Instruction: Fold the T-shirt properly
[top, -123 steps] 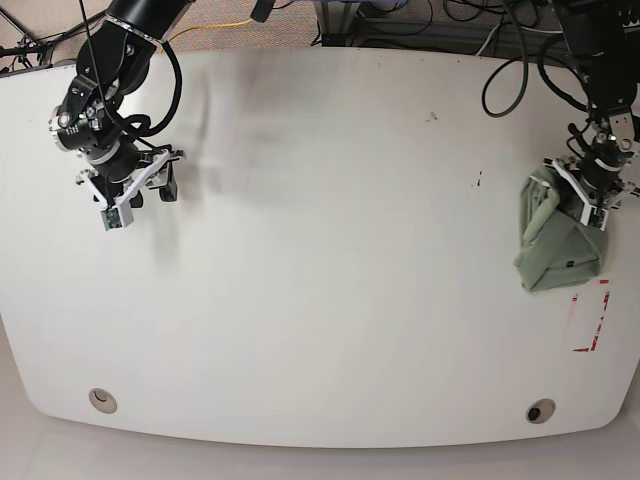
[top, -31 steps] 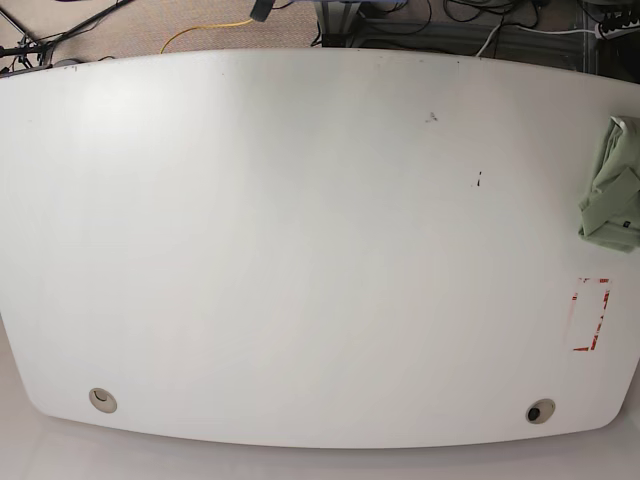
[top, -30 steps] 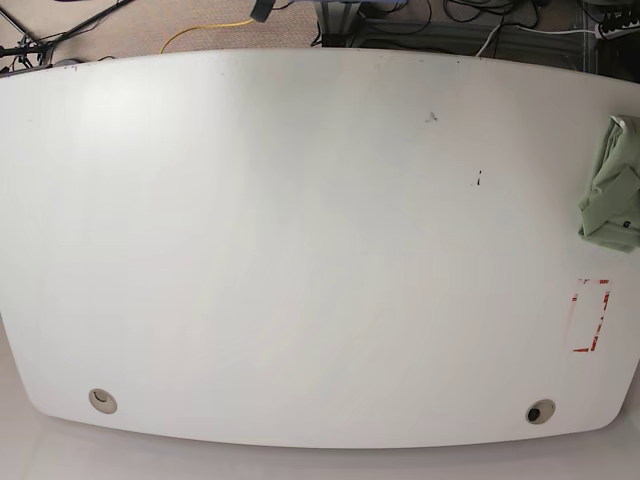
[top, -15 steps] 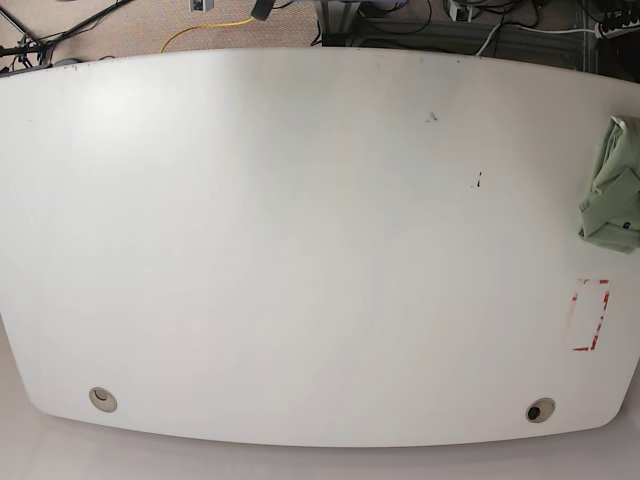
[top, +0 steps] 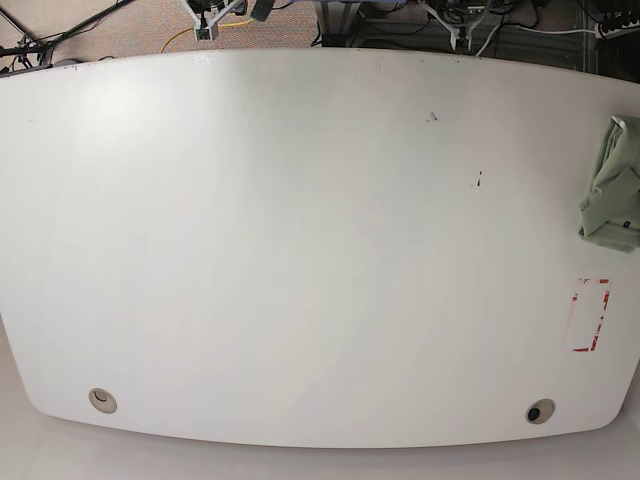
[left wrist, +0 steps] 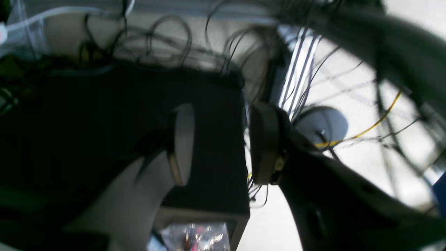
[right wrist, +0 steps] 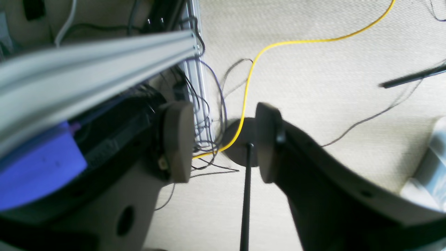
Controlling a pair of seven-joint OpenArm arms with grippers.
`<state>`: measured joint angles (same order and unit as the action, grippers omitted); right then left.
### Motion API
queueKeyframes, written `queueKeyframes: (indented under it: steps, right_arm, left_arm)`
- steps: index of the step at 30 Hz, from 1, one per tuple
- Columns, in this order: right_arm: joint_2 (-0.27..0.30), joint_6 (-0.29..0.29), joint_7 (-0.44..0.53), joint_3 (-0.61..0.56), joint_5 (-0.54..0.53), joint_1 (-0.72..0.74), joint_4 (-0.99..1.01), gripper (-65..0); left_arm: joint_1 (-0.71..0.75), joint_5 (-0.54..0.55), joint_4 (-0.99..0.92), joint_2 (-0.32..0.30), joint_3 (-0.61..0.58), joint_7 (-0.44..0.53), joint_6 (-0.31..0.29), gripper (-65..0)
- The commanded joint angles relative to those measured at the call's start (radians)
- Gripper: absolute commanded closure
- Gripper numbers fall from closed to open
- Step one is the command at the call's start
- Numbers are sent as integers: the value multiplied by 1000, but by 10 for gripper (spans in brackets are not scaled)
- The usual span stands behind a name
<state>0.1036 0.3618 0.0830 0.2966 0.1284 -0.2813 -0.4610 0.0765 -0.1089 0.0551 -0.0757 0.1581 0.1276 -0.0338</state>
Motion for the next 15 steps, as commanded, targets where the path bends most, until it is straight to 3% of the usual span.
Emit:
queueKeyframes:
  steps: [1,15]
  right_arm:
    - [3,-16,4,0,4,4,41,-270]
    - [-5,-30,10,-110,1,17,54,-270]
  left_arm:
    - [10,-1,-2,-11,-25,-10,8,-240]
    - [10,1,-2,-9,-41,-10,10,-240]
